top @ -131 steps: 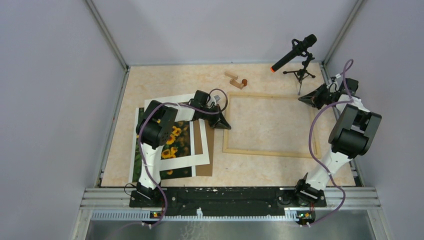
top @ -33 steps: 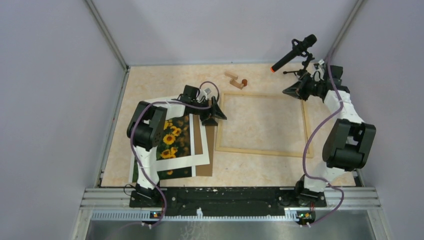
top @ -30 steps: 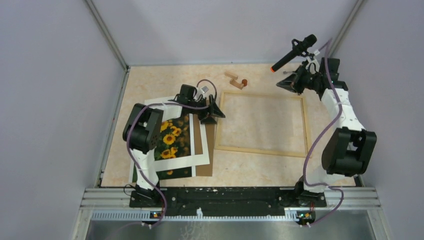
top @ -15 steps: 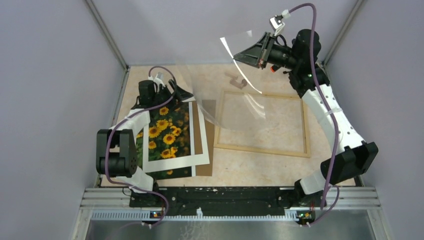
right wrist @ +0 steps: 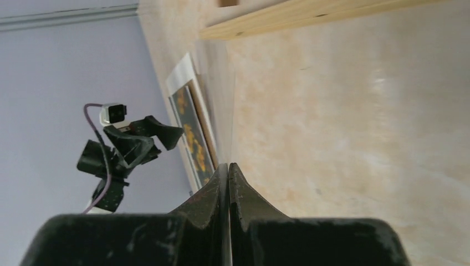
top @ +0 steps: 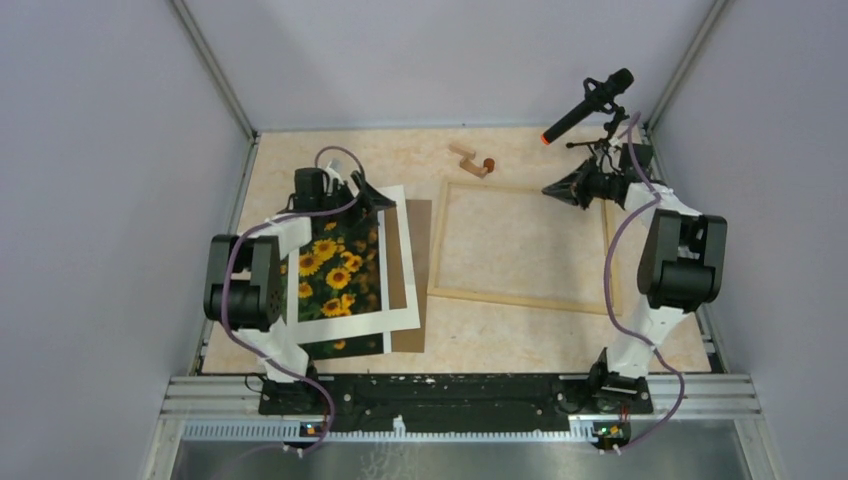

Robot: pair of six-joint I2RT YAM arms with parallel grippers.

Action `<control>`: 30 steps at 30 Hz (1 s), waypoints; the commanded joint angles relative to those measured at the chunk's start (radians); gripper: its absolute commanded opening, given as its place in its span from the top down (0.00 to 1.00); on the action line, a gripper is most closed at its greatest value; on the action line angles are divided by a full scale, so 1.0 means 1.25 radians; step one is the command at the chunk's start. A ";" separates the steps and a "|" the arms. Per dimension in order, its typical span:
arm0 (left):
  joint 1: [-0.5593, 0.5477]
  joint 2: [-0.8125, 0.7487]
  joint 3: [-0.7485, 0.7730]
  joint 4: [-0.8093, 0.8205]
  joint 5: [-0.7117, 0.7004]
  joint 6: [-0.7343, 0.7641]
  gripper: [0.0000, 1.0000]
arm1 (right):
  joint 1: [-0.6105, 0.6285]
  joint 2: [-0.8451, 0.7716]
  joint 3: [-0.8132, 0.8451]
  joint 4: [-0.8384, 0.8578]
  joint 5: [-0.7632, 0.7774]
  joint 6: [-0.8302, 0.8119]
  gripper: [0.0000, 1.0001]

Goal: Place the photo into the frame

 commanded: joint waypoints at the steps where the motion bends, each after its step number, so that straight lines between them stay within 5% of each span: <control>1: -0.089 0.088 0.077 -0.022 0.061 0.029 0.11 | -0.052 0.048 -0.002 -0.051 -0.016 -0.184 1.00; 13: -0.170 0.246 0.239 -0.180 0.052 0.089 0.18 | -0.156 0.146 0.097 -0.267 0.051 -0.410 1.00; 20: -0.190 0.278 0.218 -0.152 0.084 0.065 0.21 | -0.179 0.193 0.148 -0.257 0.000 -0.418 1.00; 30: -0.220 0.318 0.237 -0.149 0.098 0.052 0.41 | -0.181 0.209 0.162 -0.244 -0.022 -0.424 1.00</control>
